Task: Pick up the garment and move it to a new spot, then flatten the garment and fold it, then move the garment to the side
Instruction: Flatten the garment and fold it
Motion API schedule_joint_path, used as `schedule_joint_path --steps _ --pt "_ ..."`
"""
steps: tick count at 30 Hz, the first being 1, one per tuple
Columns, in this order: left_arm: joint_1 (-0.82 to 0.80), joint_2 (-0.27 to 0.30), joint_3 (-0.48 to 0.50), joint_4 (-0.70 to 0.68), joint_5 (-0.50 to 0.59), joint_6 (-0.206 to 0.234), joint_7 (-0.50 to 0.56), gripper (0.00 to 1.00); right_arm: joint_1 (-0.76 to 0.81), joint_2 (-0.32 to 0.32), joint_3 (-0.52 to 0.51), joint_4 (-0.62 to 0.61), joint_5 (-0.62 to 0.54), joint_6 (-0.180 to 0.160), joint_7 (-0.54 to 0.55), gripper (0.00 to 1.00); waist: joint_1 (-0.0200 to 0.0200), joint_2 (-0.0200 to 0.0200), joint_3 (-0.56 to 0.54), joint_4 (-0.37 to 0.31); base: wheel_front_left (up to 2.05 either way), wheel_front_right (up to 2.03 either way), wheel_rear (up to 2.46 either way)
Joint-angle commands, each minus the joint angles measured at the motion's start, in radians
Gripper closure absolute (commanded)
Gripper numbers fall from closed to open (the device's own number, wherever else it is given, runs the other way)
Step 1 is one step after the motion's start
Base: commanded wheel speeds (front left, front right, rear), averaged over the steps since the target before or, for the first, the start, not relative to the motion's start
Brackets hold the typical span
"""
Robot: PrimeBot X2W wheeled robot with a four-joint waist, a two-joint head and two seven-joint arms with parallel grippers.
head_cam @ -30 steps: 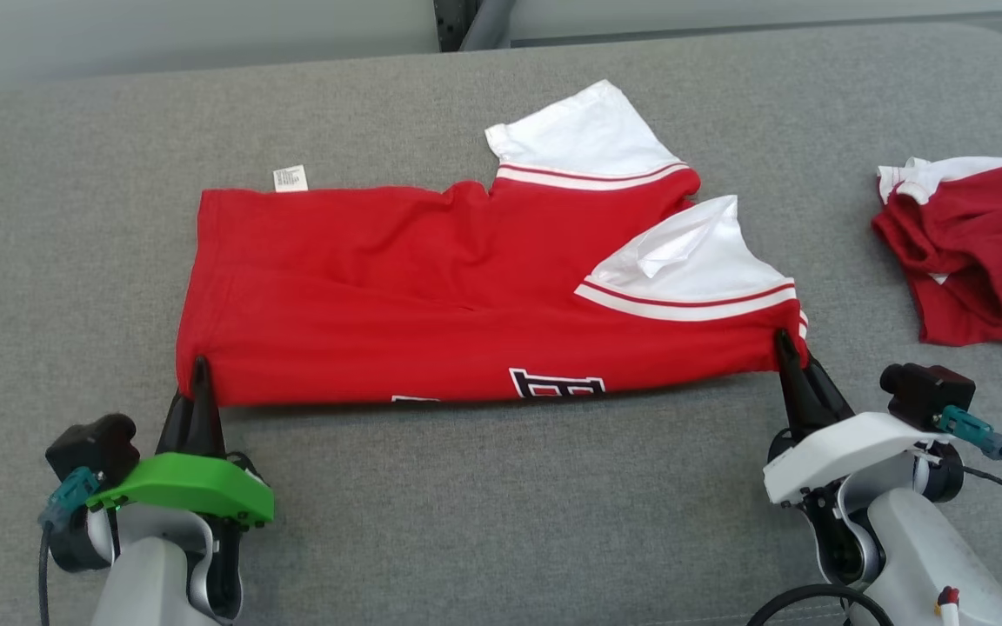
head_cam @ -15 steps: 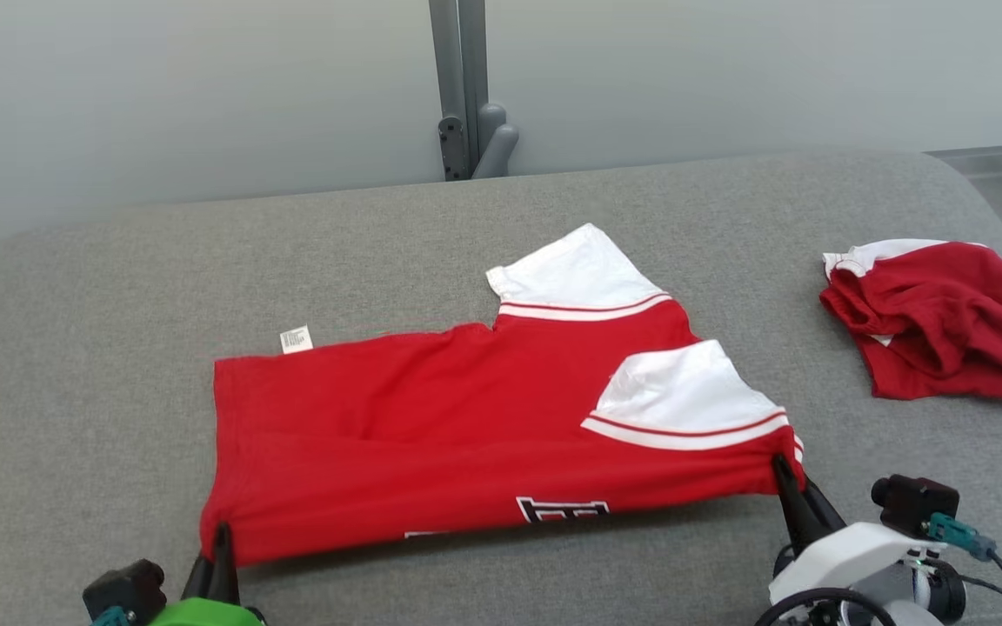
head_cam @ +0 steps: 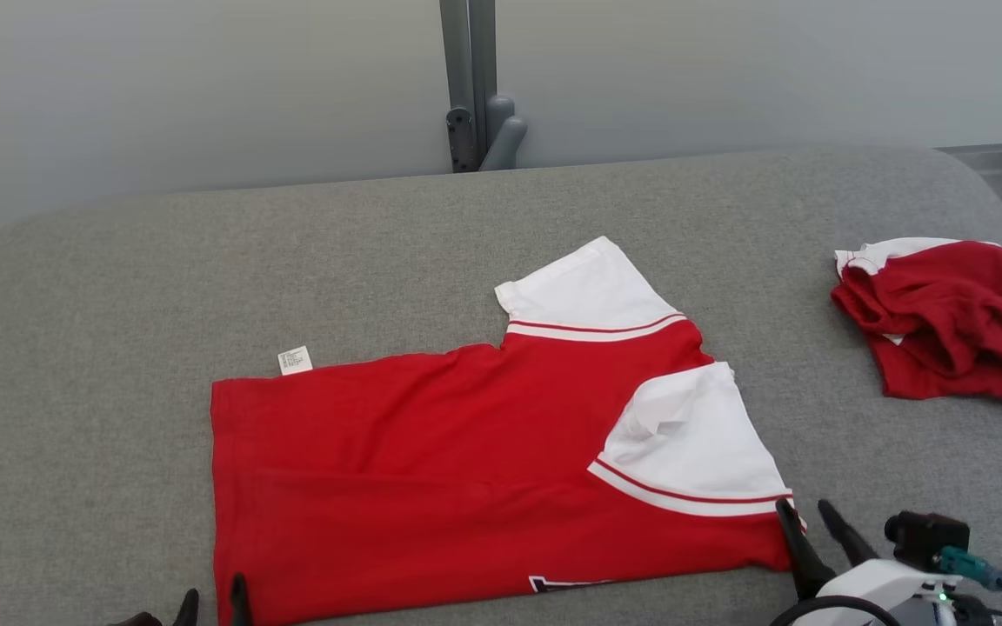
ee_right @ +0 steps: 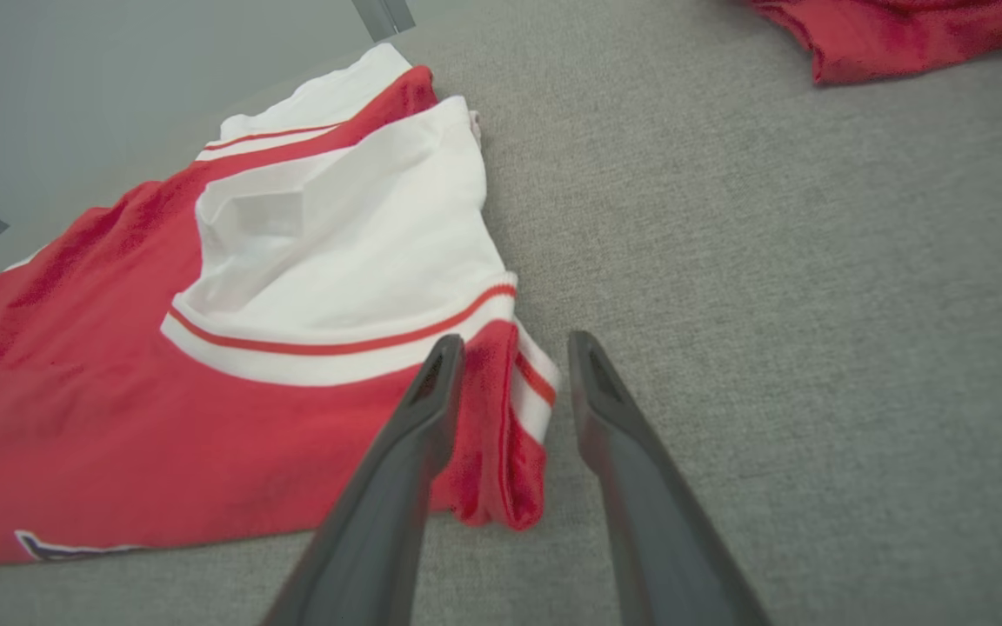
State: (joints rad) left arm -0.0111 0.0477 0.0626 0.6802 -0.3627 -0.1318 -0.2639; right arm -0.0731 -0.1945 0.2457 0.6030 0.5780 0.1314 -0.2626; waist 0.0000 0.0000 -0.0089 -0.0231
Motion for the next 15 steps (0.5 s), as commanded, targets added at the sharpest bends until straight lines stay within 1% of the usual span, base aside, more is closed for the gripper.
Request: schedule_joint_path --steps 1,5,8,11,15 --pt "-0.011 0.006 0.007 -0.008 0.011 0.004 0.001 0.0 -0.022 -0.01 -0.012 -0.008 -0.013 -0.002 -0.003 0.0 0.0 0.0 0.009 0.003 0.0 0.0 0.0" --pt "-0.061 0.006 0.027 -0.044 0.056 0.008 0.001 0.0 -0.055 -0.015 -0.072 -0.06 -0.072 -0.002 -0.003 0.0 0.0 0.0 0.043 0.008 0.0 0.0 0.0" --pt "-0.121 0.007 0.029 -0.057 0.089 0.005 0.001 0.0 -0.104 -0.007 -0.098 -0.095 -0.109 -0.001 -0.003 0.0 0.0 0.0 0.081 0.009 0.0 0.0 0.0" --pt "-0.204 0.021 0.035 -0.044 0.105 0.002 0.001 0.0 -0.17 0.005 -0.107 -0.114 -0.144 -0.001 -0.002 0.0 0.0 0.0 0.132 0.007 0.0 0.0 0.0" --pt "-0.321 0.046 0.024 -0.012 0.126 0.001 0.001 0.0 -0.271 0.021 -0.09 -0.121 -0.174 -0.001 -0.002 0.0 0.0 0.0 0.201 0.003 0.0 0.0 0.0"
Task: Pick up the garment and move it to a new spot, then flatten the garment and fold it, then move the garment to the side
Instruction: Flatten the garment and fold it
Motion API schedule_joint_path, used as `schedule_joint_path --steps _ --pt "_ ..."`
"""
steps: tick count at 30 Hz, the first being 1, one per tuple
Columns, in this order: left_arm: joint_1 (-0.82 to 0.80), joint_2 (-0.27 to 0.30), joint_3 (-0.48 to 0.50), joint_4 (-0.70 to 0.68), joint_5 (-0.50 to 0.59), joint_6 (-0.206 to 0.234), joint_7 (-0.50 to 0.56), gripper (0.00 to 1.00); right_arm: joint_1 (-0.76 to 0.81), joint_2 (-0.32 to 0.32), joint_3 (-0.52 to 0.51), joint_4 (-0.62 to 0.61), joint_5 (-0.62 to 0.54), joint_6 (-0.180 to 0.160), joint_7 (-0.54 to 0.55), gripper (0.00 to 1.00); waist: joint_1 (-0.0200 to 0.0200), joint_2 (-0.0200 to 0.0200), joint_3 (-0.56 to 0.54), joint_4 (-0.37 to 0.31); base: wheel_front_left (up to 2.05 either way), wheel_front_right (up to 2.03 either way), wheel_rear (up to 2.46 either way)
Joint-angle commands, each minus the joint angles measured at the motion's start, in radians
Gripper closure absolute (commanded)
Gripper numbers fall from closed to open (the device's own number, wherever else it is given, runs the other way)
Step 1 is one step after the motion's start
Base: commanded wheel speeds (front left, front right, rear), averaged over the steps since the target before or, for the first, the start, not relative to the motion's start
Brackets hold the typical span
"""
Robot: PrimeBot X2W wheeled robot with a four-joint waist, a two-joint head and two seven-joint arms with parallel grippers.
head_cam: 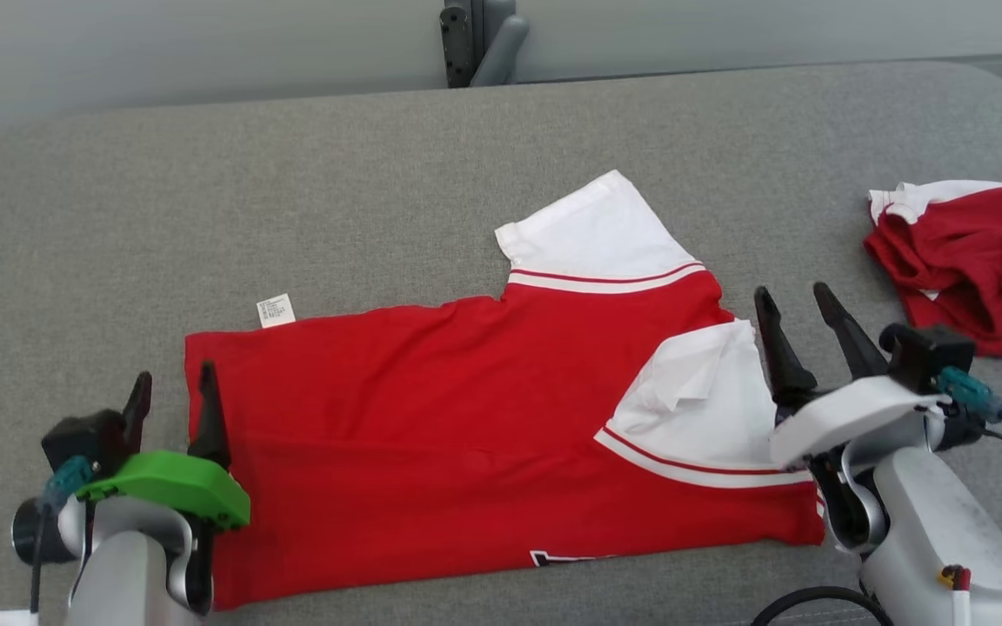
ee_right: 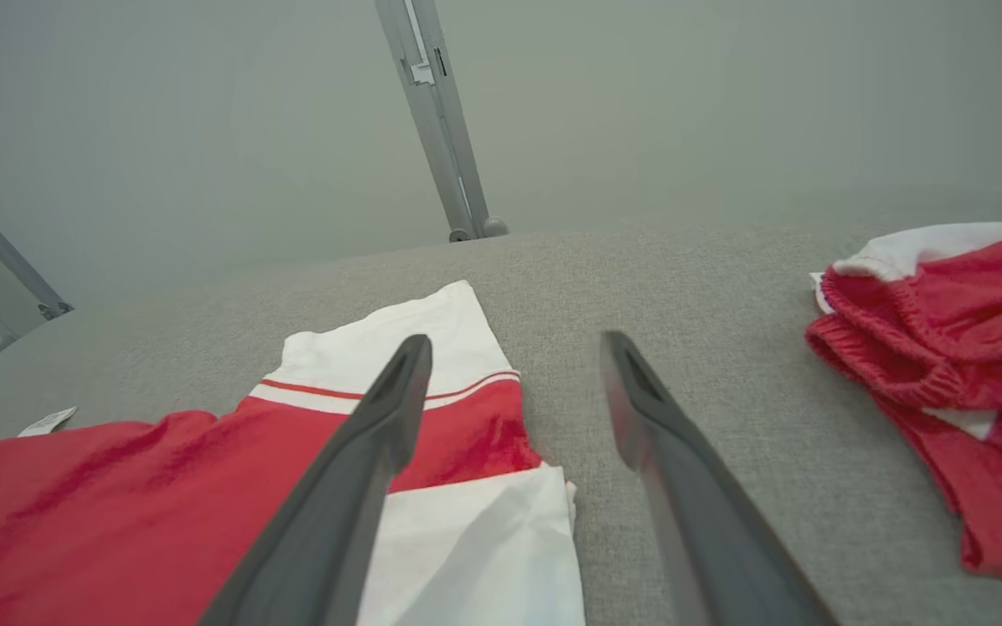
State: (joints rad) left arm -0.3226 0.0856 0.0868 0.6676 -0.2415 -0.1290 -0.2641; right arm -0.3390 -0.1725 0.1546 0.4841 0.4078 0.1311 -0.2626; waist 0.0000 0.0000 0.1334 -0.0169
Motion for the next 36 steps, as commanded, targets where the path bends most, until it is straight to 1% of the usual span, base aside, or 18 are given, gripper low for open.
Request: schedule_joint_path --steps 1,3,4,8,13,14,17,19,24,25,26,27,30,31,36 --pt "-0.035 0.012 -0.003 0.014 0.006 -0.002 0.001 0.0 -0.026 0.003 0.009 0.005 -0.008 -0.001 -0.003 0.0 0.0 0.0 0.073 -0.004 0.0 0.0 0.0" --pt "-0.087 0.02 -0.013 0.04 -0.001 -0.002 0.001 0.0 -0.077 0.003 0.024 0.018 -0.02 -0.001 -0.003 0.0 0.0 0.0 0.102 -0.006 0.0 0.0 0.0" --pt "-0.128 0.029 -0.036 0.076 -0.008 -0.002 0.001 0.0 -0.129 0.001 0.037 0.041 -0.031 -0.001 -0.003 0.0 0.0 0.0 0.129 -0.007 0.0 0.0 0.0" --pt "-0.204 0.054 -0.077 0.152 -0.021 -0.001 0.001 0.0 -0.242 -0.007 0.066 0.107 -0.043 -0.001 -0.002 0.0 0.0 0.0 0.172 0.001 0.0 0.0 0.0" --pt "-0.261 0.067 -0.101 0.19 -0.019 0.0 0.001 0.0 -0.395 -0.022 0.115 0.213 -0.056 -0.001 0.009 0.0 0.0 0.0 0.214 0.022 0.0 0.0 0.0" --pt "-0.261 0.067 -0.101 0.19 -0.019 0.0 0.001 0.0 -0.395 -0.022 0.115 0.213 -0.056 -0.001 0.009 0.0 0.0 0.0 0.214 0.022 0.0 0.0 0.0" --pt "-0.283 0.064 -0.105 0.216 -0.009 0.0 0.001 0.0 -0.474 -0.025 0.139 0.282 -0.062 -0.001 0.038 0.0 0.0 0.0 0.235 0.038 0.0 0.0 0.0" --pt "-0.3 0.059 -0.098 0.227 -0.007 0.01 0.001 0.0 -0.523 -0.028 0.153 0.324 -0.065 -0.001 0.057 0.0 0.0 0.0 0.248 0.049 0.0 0.0 0.0" --pt "-0.324 0.035 -0.101 0.227 -0.004 0.007 0.002 0.0 -0.616 -0.029 0.2 0.418 -0.063 -0.001 0.09 0.0 0.0 0.0 0.276 0.078 0.0 0.0 0.0" --pt "-0.331 0.032 -0.104 0.225 -0.002 0.006 0.002 0.35 -0.629 -0.03 0.209 0.438 -0.06 -0.001 0.1 0.0 0.0 0.0 0.28 0.083 0.0 0.0 0.0" --pt "-0.335 0.029 -0.106 0.224 -0.002 0.005 0.002 0.75 -0.646 -0.032 0.217 0.454 -0.058 -0.001 0.106 0.0 0.0 0.0 0.284 0.088 0.0 0.0 0.0" --pt "-0.338 0.024 -0.11 0.225 -0.001 0.003 0.002 1.0 -0.661 -0.032 0.224 0.474 -0.052 -0.001 0.118 0.0 0.0 0.0 0.289 0.092 0.0 0.0 0.0" --pt "-0.351 0.014 -0.125 0.224 -0.003 -0.001 0.002 1.0 -0.703 -0.031 0.24 0.515 -0.039 -0.001 0.123 0.0 0.0 0.0 0.303 0.105 0.0 0.0 0.0" --pt "-0.357 0.012 -0.129 0.218 -0.006 0.0 0.002 1.0 -0.715 -0.033 0.242 0.529 -0.039 -0.001 0.124 0.03 0.0 0.0 0.309 0.109 0.0 0.0 0.0" --pt "-0.381 -0.003 -0.165 0.216 -0.019 -0.002 0.002 1.0 -0.768 -0.031 0.26 0.599 -0.015 -0.001 0.153 0.1 0.0 0.0 0.337 0.134 0.0 0.0 0.0"
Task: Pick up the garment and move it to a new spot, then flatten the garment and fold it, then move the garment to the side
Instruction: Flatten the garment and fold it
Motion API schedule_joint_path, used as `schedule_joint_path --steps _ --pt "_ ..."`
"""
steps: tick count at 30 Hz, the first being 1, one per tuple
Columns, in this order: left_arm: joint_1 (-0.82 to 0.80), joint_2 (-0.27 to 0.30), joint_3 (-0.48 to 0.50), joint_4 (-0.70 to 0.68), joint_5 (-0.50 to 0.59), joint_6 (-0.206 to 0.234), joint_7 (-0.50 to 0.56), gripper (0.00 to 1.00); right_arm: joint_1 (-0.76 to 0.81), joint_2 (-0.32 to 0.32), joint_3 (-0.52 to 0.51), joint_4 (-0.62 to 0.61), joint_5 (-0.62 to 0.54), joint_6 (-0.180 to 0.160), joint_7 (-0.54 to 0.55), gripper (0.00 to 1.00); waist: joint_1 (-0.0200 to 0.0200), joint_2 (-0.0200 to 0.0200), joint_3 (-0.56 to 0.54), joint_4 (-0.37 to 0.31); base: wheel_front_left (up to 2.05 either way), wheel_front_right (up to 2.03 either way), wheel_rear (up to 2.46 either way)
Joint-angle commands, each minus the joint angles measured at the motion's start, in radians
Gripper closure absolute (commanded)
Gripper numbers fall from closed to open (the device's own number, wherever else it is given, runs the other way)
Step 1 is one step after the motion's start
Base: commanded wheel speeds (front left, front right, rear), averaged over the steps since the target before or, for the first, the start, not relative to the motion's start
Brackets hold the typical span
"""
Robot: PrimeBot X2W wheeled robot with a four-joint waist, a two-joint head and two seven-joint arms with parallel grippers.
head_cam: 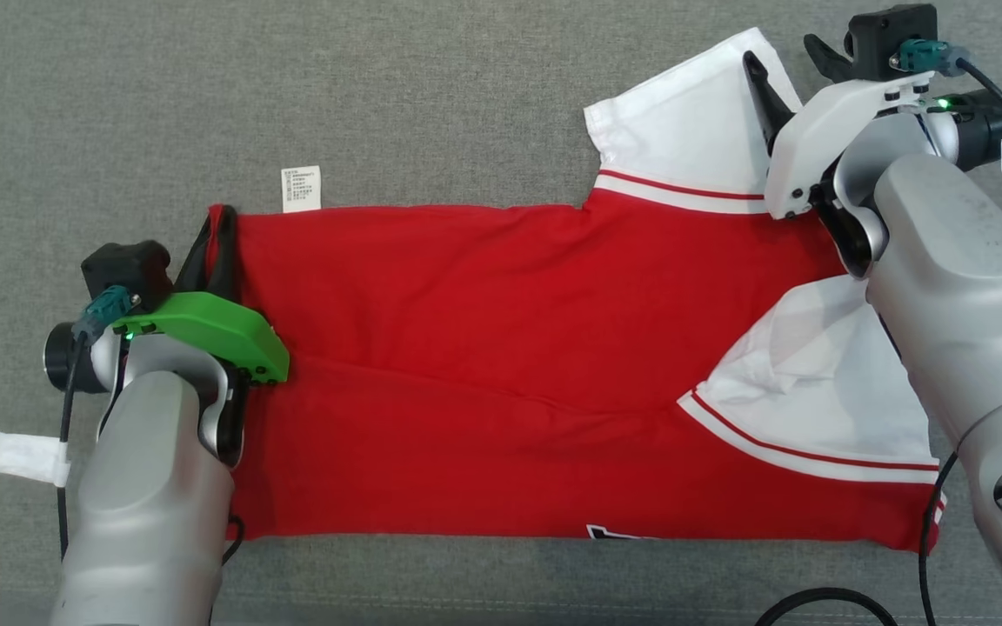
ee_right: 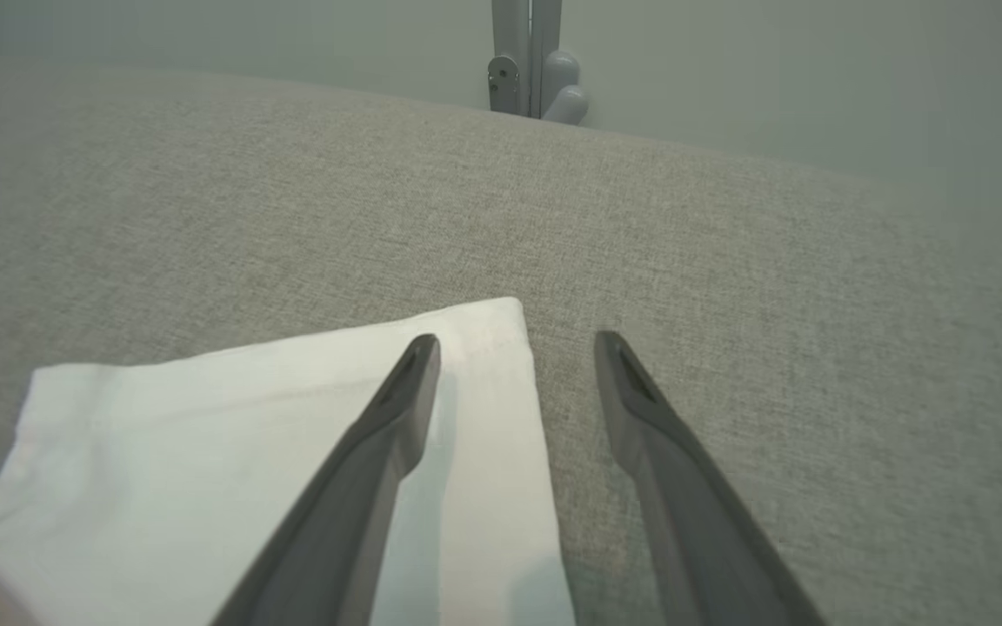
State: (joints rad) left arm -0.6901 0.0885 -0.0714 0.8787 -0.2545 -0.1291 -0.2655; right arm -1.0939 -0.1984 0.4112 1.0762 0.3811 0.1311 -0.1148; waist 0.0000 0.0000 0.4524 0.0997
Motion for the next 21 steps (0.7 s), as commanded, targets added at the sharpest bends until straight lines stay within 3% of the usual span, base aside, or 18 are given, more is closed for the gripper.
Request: schedule_joint_path --steps 1,4,5,6,7,8,9,15,21 --pt "-0.018 -0.009 -0.019 0.005 -0.013 -0.002 0.004 1.0 -0.022 -0.004 0.006 0.02 0.015 -0.001 0.013 0.11 0.0 0.0 0.025 0.022 0.0 0.0 0.0" --pt "-0.031 -0.014 -0.063 0.004 -0.03 -0.002 0.004 1.0 -0.051 -0.013 0.004 0.061 0.022 -0.001 0.025 0.1 0.0 0.0 0.043 0.036 0.0 0.0 0.0" --pt "-0.035 -0.015 -0.076 0.002 -0.036 -0.002 0.004 1.0 -0.057 -0.01 0.011 0.074 0.02 -0.001 0.032 0.15 0.0 0.0 0.047 0.04 0.0 0.0 0.0" --pt "-0.038 -0.015 -0.086 0.0 -0.042 -0.002 0.004 1.0 -0.06 -0.006 0.014 0.086 0.024 -0.001 0.04 0.29 0.0 0.0 0.05 0.043 0.0 0.0 0.0" --pt "-0.039 -0.015 -0.093 -0.002 -0.049 -0.002 0.004 1.0 -0.062 -0.004 0.017 0.097 0.027 -0.001 0.044 0.51 0.0 0.0 0.051 0.045 0.0 0.0 0.0" --pt "-0.041 -0.014 -0.1 -0.004 -0.056 -0.002 0.004 1.0 -0.064 -0.003 0.022 0.104 0.03 -0.001 0.045 0.87 0.0 0.0 0.052 0.047 0.0 0.0 0.0" --pt "-0.042 -0.012 -0.106 -0.006 -0.064 -0.002 0.004 1.0 -0.066 -0.002 0.025 0.109 0.033 -0.001 0.04 1.0 0.0 0.0 0.053 0.048 0.0 0.0 0.0" --pt "-0.019 0.011 -0.121 -0.024 -0.09 -0.002 0.004 1.0 -0.08 -0.005 0.041 0.118 0.034 -0.002 -0.052 1.0 0.0 0.0 0.032 0.035 0.0 0.0 0.0" --pt "0.033 0.031 -0.105 -0.06 -0.103 -0.002 0.003 1.0 -0.028 0.004 0.042 0.096 0.062 -0.001 -0.131 1.0 0.0 0.0 -0.057 0.004 0.0 0.0 0.0"
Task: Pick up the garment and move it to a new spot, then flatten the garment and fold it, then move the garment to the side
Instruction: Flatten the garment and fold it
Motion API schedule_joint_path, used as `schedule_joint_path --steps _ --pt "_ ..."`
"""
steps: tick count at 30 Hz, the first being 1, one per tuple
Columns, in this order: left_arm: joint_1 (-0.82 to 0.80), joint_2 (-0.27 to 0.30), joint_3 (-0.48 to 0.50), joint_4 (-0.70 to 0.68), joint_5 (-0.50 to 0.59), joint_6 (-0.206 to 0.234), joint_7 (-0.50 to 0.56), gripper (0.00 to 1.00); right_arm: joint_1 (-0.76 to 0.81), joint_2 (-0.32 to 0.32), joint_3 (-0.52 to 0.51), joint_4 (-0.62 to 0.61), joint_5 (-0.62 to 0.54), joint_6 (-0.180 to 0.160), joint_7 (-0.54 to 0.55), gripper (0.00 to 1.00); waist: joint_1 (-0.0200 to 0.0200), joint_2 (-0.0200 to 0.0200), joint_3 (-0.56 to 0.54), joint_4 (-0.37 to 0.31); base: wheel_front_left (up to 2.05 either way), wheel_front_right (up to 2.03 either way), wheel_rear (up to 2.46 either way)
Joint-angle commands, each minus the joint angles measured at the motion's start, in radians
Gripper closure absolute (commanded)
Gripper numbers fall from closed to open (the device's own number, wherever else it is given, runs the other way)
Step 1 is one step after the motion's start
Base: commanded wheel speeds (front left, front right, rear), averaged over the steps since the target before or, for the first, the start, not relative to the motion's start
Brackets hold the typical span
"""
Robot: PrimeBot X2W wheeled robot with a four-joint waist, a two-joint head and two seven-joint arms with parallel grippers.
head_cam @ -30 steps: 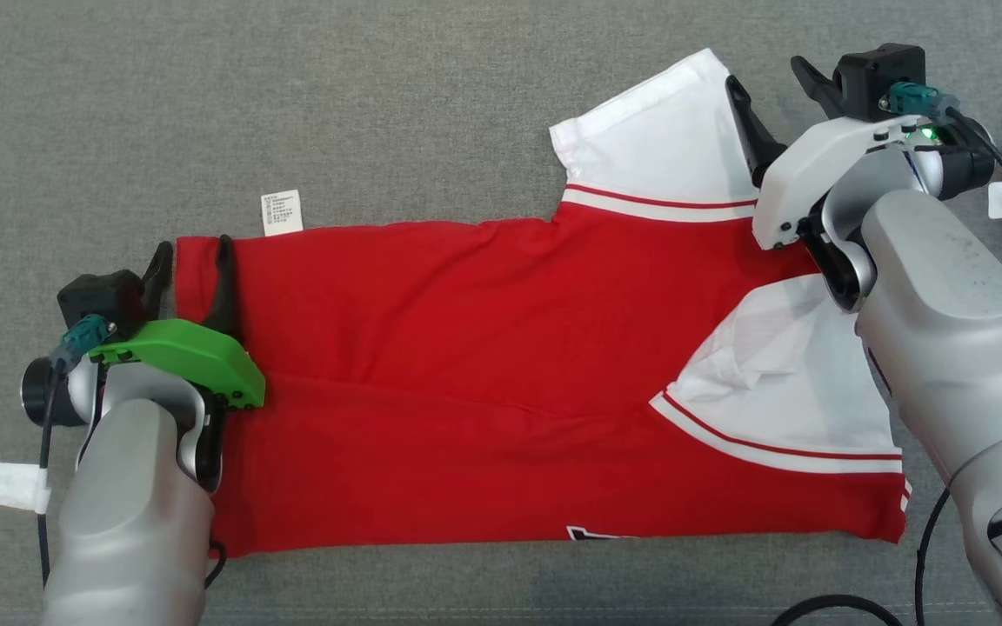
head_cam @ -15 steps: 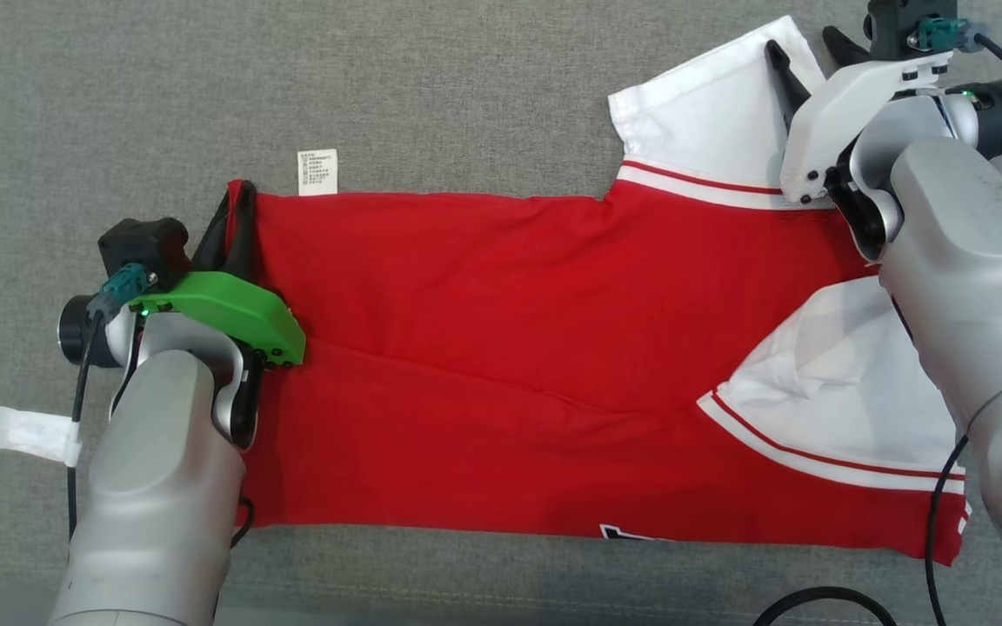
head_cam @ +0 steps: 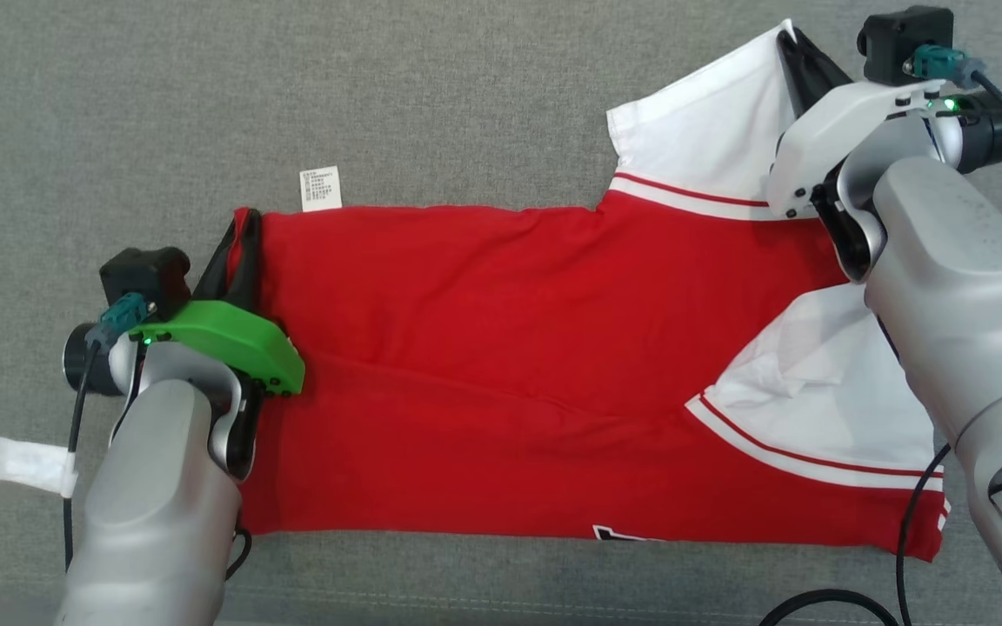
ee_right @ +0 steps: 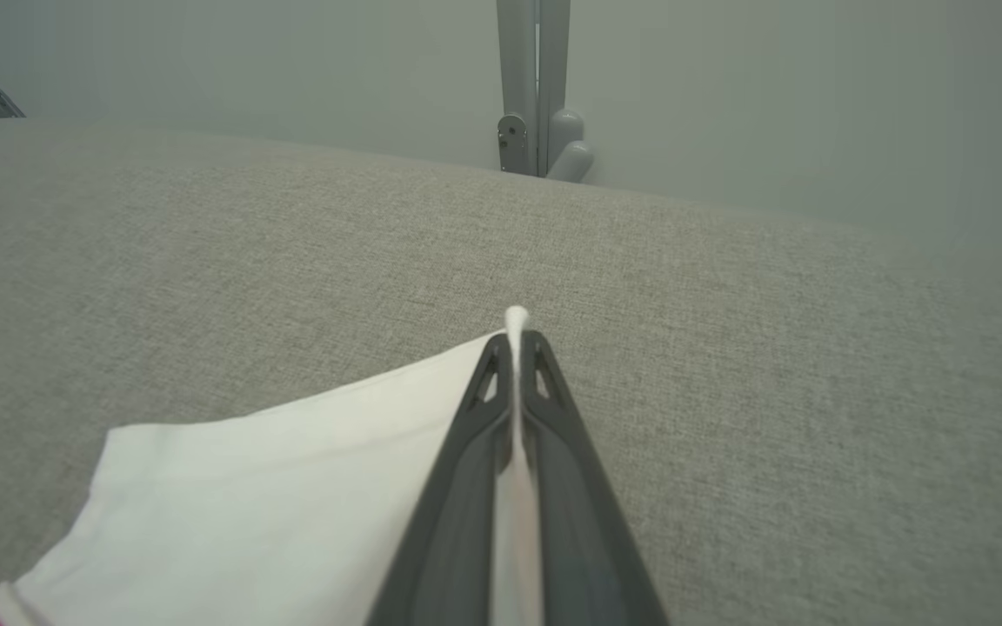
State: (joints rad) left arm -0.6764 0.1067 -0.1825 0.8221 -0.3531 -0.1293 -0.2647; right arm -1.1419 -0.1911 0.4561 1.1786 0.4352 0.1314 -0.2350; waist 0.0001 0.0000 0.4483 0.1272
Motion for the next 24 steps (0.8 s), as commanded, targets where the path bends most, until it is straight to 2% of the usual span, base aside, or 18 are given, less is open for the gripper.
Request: schedule_joint_path --steps 1,6,12,19,24 --pt "0.032 0.016 0.008 -0.007 -0.007 -0.001 0.002 1.0 0.033 -0.002 -0.002 -0.016 0.015 -0.002 -0.017 1.0 -0.0001 0.0 -0.072 -0.031 0.0 0.0 0.0" --pt "0.084 0.03 0.02 -0.021 -0.012 0.0 0.002 1.0 0.106 -0.001 0.0 -0.079 0.036 -0.002 -0.03 1.0 -0.0001 0.0 -0.153 -0.062 0.0 0.0 0.0" --pt "0.168 0.052 0.045 -0.041 -0.018 0.0 0.002 1.0 0.26 -0.042 -0.038 -0.281 0.047 -0.002 -0.03 1.0 -0.0001 0.0 -0.263 -0.107 0.0 0.0 0.0" --pt "0.247 0.067 0.05 -0.077 -0.035 0.0 0.002 1.0 0.467 -0.071 -0.076 -0.484 0.065 -0.002 -0.03 1.0 -0.0001 0.0 -0.318 -0.143 0.0 0.0 0.0" --pt "0.311 0.081 0.046 -0.125 -0.051 0.0 0.002 1.0 0.613 -0.073 -0.079 -0.576 0.096 -0.002 -0.03 1.0 -0.0001 0.0 -0.34 -0.168 0.0 0.0 0.0"
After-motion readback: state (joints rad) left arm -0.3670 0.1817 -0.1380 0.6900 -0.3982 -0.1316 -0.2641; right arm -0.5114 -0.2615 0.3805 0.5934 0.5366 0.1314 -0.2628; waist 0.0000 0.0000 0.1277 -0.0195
